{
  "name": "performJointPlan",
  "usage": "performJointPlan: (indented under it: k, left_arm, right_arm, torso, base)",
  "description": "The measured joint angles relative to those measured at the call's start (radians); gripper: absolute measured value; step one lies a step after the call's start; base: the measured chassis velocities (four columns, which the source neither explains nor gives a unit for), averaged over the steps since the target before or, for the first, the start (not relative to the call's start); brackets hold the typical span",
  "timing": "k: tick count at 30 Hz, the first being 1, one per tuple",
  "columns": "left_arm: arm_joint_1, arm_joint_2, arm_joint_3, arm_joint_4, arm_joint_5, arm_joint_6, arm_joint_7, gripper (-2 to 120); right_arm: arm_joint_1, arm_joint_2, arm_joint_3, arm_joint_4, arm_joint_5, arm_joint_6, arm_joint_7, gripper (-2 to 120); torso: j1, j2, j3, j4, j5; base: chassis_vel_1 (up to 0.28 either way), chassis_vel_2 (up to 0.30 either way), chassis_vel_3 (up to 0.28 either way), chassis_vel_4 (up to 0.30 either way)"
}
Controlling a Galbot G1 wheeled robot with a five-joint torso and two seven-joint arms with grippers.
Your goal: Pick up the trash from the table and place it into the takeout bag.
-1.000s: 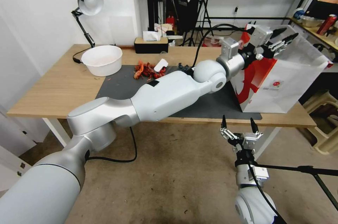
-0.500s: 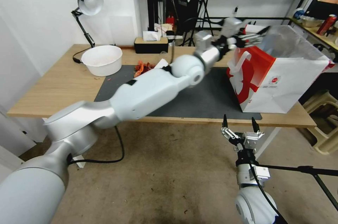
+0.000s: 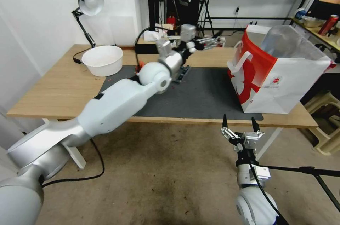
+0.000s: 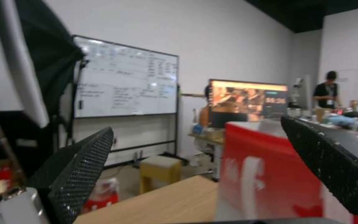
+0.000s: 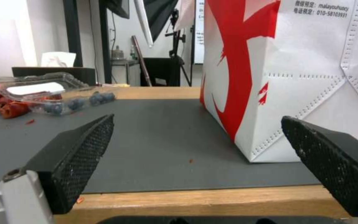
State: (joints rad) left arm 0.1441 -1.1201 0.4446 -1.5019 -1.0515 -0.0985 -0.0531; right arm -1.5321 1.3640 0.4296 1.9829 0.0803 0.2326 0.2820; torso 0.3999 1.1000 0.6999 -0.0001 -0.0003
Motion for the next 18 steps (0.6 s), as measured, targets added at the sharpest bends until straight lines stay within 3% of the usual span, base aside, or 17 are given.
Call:
performJointPlan:
  k: [6, 8, 18]
  left_arm:
    - [0.083, 0.081, -0.081, -0.047, 0.007, 0.017, -0.017, 100]
    - [0.141, 0.124, -0.147, -0.071, 0.015, 0.022, -0.018, 100]
    - [0.323, 0.214, -0.306, -0.15, 0.048, 0.029, -0.014, 100]
  right_arm:
    - [0.001, 0.0, -0.007, 0.0, -0.002, -0.002, 0.001, 100]
    - [0.001, 0.0, -0.013, 0.001, -0.003, -0.004, 0.001, 100]
    - [0.009, -0.007, -0.034, 0.001, -0.006, -0.01, 0.001, 100]
  torso:
    - [0.0, 0.0, 0.0, 0.0, 0.0001]
    - [0.0, 0.0, 0.0, 0.0, 0.0001]
    - [0.0, 0.0, 0.0, 0.0002, 0.0]
  base:
    - [0.0, 0.0, 0.0, 0.0]
    - [0.0, 0.0, 0.0, 0.0]
    - [0.0, 0.0, 0.0, 0.0]
